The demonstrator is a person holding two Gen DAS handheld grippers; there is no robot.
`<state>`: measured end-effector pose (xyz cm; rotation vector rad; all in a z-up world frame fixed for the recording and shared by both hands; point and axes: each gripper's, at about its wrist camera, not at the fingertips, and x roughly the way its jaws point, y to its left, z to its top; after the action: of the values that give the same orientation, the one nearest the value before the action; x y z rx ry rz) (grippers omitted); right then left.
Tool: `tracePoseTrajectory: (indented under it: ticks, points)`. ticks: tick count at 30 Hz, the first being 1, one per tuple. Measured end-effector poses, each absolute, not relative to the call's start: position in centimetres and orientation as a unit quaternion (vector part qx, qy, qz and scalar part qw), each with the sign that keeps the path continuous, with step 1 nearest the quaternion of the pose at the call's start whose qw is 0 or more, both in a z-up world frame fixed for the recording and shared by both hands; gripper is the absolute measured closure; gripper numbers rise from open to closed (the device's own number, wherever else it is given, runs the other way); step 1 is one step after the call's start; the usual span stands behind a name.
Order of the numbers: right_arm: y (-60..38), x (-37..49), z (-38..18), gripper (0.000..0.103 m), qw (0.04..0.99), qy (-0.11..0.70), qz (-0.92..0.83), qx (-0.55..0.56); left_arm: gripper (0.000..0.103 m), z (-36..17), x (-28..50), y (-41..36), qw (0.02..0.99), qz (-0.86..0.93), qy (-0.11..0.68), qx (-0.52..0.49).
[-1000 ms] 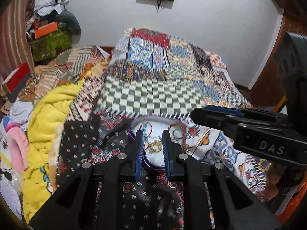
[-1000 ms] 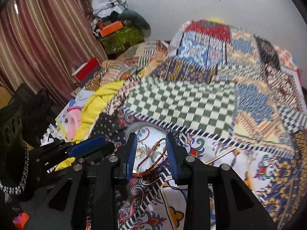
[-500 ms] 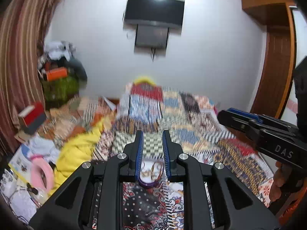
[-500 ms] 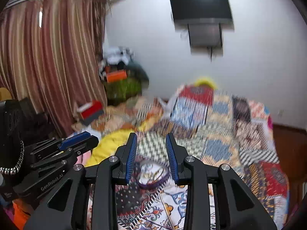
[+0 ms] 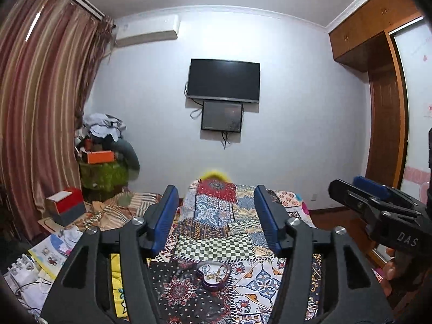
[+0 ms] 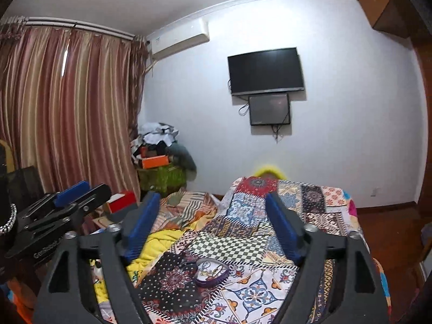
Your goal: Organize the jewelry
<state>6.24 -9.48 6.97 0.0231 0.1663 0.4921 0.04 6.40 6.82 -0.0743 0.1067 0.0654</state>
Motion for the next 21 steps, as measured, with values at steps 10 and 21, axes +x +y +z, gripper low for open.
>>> tracePoseTrajectory:
  ticks: [10, 21]
  points:
    - [-9.6, 5.2, 6.7, 0.000, 0.976, 0.064, 0.206, 0.003, 0.001, 6.2, -0.7, 7.0, 0.995, 0.063, 0.055, -0.056]
    - [-10.1, 4.7, 6.4, 0.000, 0.975, 0.073, 0.209, -0.001, 0.001, 5.4, -0.7, 6.6, 0.994, 0.066, 0.065, -0.050]
